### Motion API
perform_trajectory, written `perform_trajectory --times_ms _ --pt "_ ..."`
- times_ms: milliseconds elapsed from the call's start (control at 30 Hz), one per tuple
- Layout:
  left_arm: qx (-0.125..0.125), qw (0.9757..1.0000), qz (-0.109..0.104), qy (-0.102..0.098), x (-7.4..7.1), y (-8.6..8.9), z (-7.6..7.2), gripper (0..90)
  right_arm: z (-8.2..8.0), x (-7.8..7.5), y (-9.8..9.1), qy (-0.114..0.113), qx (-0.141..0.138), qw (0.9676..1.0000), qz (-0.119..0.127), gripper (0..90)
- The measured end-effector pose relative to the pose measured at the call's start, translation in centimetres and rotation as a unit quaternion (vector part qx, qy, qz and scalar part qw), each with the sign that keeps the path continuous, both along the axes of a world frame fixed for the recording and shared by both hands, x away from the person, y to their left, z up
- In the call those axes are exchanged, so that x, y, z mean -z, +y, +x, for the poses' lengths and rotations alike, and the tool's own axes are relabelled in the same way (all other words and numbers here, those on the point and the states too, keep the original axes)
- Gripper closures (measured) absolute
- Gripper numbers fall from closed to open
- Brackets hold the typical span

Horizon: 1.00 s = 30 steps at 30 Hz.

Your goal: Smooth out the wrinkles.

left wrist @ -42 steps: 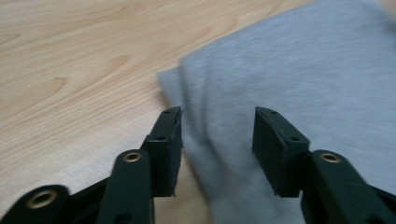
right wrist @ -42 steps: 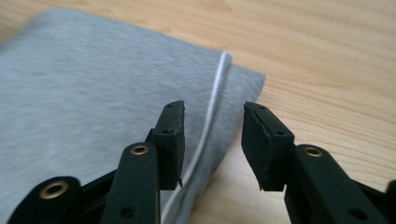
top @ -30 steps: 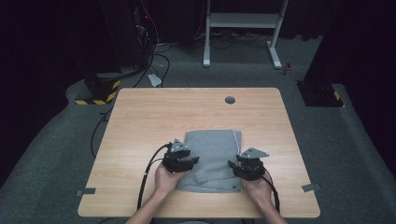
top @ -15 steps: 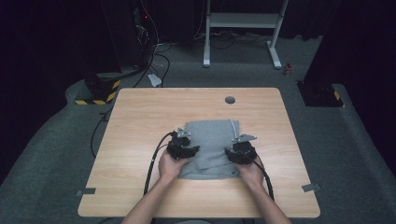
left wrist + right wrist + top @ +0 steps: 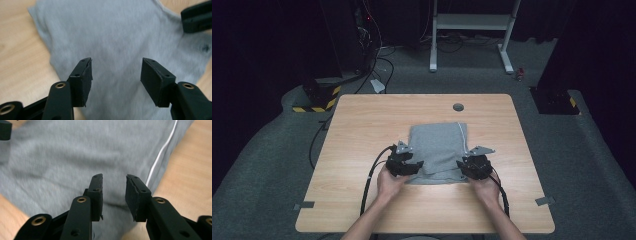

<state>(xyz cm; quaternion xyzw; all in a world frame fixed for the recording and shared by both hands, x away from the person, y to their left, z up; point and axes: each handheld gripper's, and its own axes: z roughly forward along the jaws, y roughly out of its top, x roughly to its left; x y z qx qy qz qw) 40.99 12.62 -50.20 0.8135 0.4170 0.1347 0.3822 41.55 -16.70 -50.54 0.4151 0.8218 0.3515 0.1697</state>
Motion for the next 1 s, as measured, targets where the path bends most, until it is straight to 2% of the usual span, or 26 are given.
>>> perform_trajectory --times_ms 67,100,167,300,367,400,500,533,633,733,800,867,1000 --pt "-0.003 0.9999 0.002 0.012 0.6 0.2 -0.2 43.1 -0.3 0.5 -0.2 0.008 0.001 1.0000 0.001 67.0" --pt "-0.002 0.9998 0.010 0.014 0.9 0.3 -0.3 43.1 -0.4 0.6 -0.3 0.009 0.002 1.0000 0.000 66.8" --pt "-0.005 0.9998 0.015 0.009 1.5 0.6 -0.5 42.6 -0.7 0.9 -0.5 0.005 0.002 0.9999 -0.009 66.1" --pt "-0.004 0.9999 0.016 -0.001 1.6 0.7 -0.6 42.1 -0.8 1.2 -0.6 -0.005 0.001 0.9998 -0.021 65.2" --pt "-0.006 0.9999 0.010 0.006 1.5 0.8 -0.6 40.7 -0.7 1.0 -0.5 -0.002 0.003 0.9997 -0.025 62.8" --pt "-0.009 0.9999 -0.004 0.012 1.3 1.0 -0.6 39.8 -0.7 0.9 -0.5 -0.003 0.005 0.9997 -0.024 60.9" --pt "-0.018 0.9992 -0.035 0.002 0.5 1.8 -0.8 38.9 -0.9 0.0 -0.9 -0.015 0.011 0.9998 -0.008 58.6" --pt "-0.020 0.9990 -0.039 0.000 0.3 2.0 -0.8 38.6 -0.9 -0.4 -1.2 -0.018 0.014 0.9997 0.004 58.1" --pt "-0.029 0.9980 -0.055 -0.012 -0.3 2.6 -1.0 37.7 -0.9 -1.1 -1.8 -0.024 0.019 0.9994 0.013 56.9" --pt "-0.037 0.9974 -0.060 -0.016 -0.6 3.2 -1.1 37.2 -1.0 -1.6 -2.4 -0.031 0.029 0.9988 0.024 56.0" --pt "-0.037 0.9974 -0.059 -0.018 -0.8 3.6 -1.2 36.9 -1.1 -1.8 -2.7 -0.026 0.036 0.9983 0.037 55.4" --pt "-0.036 0.9977 -0.052 -0.024 -1.1 3.9 -1.4 36.6 -1.3 -2.1 -2.9 -0.029 0.034 0.9979 0.047 55.1" --pt "-0.046 0.9964 -0.063 -0.035 -1.7 4.9 -1.6 36.3 -1.8 -2.7 -3.1 -0.035 0.033 0.9972 0.057 54.5"
